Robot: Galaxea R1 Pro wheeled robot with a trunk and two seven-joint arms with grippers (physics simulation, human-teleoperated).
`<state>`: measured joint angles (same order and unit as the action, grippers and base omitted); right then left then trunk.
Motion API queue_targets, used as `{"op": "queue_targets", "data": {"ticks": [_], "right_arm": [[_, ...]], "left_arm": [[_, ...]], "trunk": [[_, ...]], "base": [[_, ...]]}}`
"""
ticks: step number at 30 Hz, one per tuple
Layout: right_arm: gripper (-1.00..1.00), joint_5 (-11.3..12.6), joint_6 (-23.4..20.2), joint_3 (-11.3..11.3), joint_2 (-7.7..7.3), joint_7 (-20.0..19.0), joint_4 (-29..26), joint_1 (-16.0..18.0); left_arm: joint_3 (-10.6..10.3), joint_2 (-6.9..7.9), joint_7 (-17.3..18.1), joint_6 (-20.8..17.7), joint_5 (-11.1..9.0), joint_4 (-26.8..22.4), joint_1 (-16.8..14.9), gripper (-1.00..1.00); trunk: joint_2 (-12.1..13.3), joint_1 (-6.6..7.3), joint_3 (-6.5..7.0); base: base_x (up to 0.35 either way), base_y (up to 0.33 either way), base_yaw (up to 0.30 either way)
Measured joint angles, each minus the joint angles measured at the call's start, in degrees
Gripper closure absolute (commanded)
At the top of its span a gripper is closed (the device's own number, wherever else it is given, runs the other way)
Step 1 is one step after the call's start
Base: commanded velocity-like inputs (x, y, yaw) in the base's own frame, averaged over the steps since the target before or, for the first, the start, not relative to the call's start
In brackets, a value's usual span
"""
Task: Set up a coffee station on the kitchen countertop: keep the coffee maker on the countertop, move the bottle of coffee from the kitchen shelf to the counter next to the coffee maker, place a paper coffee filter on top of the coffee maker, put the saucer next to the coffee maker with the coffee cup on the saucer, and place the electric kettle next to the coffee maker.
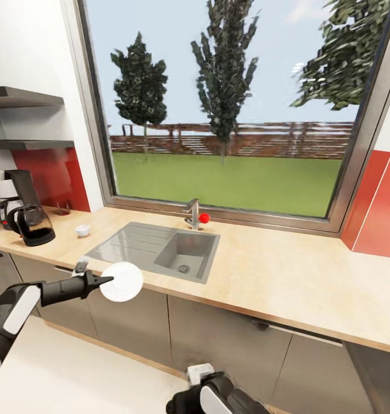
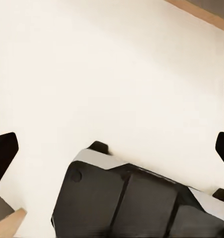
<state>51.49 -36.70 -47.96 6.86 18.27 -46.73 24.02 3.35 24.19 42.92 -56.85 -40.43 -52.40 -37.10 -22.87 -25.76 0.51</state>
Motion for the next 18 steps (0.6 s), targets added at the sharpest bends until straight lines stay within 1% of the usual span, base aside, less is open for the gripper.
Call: {"op": "queue_targets", "data": {"ticks": [1,2,3,4,7,8,9,10,12,13,14,15,17,18], "right_arm": [[-1.00,0.04,1.28,-0.28,0.01,-0.01,2.38,0.01],[-1.00,-0.02,3.66,-0.89,0.01,-0.01,6.40,0.00],[-1.00,-0.03,7.48,-1.90,0.01,-0.01,12.34,-0.01],[-1.00,0.01,8.94,-2.25,0.02,-0.01,14.82,0.00],[-1.00,0.24,17.16,-3.91,0.01,-0.13,26.06,0.01],[-1.00,0.30,19.60,-4.22,0.01,-0.82,29.70,0.02],[-1.00,0.33,20.79,-4.34,0.01,-1.53,31.69,0.01],[-1.00,0.35,22.83,-4.48,0.00,-3.69,35.30,-0.09],[-1.00,0.27,26.32,-4.61,-0.19,-10.92,41.33,-0.68],[-1.00,0.22,27.61,-4.65,-0.90,-14.82,42.81,-1.42],[-1.00,0.29,28.51,-4.75,-2.12,-17.74,43.65,-2.50],[-1.00,0.31,28.90,-4.77,-2.84,-18.91,43.96,-3.16],[-1.00,0.31,30.44,-4.77,-5.14,-21.78,44.64,-5.32],[-1.00,0.28,31.30,-4.76,-5.87,-22.55,44.85,-6.18]], "left_arm": [[0.00,0.09,0.20,0.03,0.04,0.10,0.04,1.00],[0.00,0.18,0.32,0.02,0.00,0.16,0.09,1.00],[0.00,0.26,0.43,0.07,0.00,0.20,0.15,1.00],[0.00,0.27,0.46,0.11,0.04,0.24,0.18,1.00],[0.00,0.32,0.59,0.41,0.04,0.38,0.36,1.00],[0.00,0.33,0.61,0.50,0.03,0.43,0.40,1.00],[0.00,0.33,0.64,0.53,0.03,0.45,0.41,1.00],[0.00,0.33,0.69,0.63,0.02,0.49,0.44,1.00],[0.01,0.34,1.04,0.78,0.01,0.56,0.46,1.00],[0.01,0.34,1.22,0.84,0.01,0.58,0.46,1.00],[0.01,0.34,1.35,0.90,0.00,0.59,0.47,1.00],[0.00,0.34,1.42,0.92,0.02,0.60,0.47,1.00],[0.01,0.36,1.70,0.96,0.02,0.60,0.47,1.00],[0.00,0.43,1.80,0.98,0.03,0.61,0.47,1.00]], "trunk": [[0.01,0.00,0.01],[0.00,0.00,0.00],[0.00,0.00,0.00],[0.01,0.00,0.01],[0.00,0.00,0.00],[0.00,0.00,0.00],[0.00,0.00,0.01],[0.00,0.00,0.00],[-0.01,0.00,0.00],[-0.01,0.00,0.00],[-0.01,0.00,0.00],[-0.01,0.00,0.00],[-0.01,0.00,0.00],[-0.01,0.00,0.00]], "base": [[0.000,0.000,0.000],[0.000,0.000,0.000],[0.000,0.000,0.000],[0.000,0.000,0.000],[0.000,0.000,0.000],[0.000,0.000,0.000],[0.000,0.000,0.000],[0.000,0.000,0.000],[0.000,0.000,0.000],[0.000,0.000,0.000],[0.000,0.000,0.000],[0.000,0.000,0.000],[0.000,0.000,0.000],[0.000,0.000,0.000]]}}
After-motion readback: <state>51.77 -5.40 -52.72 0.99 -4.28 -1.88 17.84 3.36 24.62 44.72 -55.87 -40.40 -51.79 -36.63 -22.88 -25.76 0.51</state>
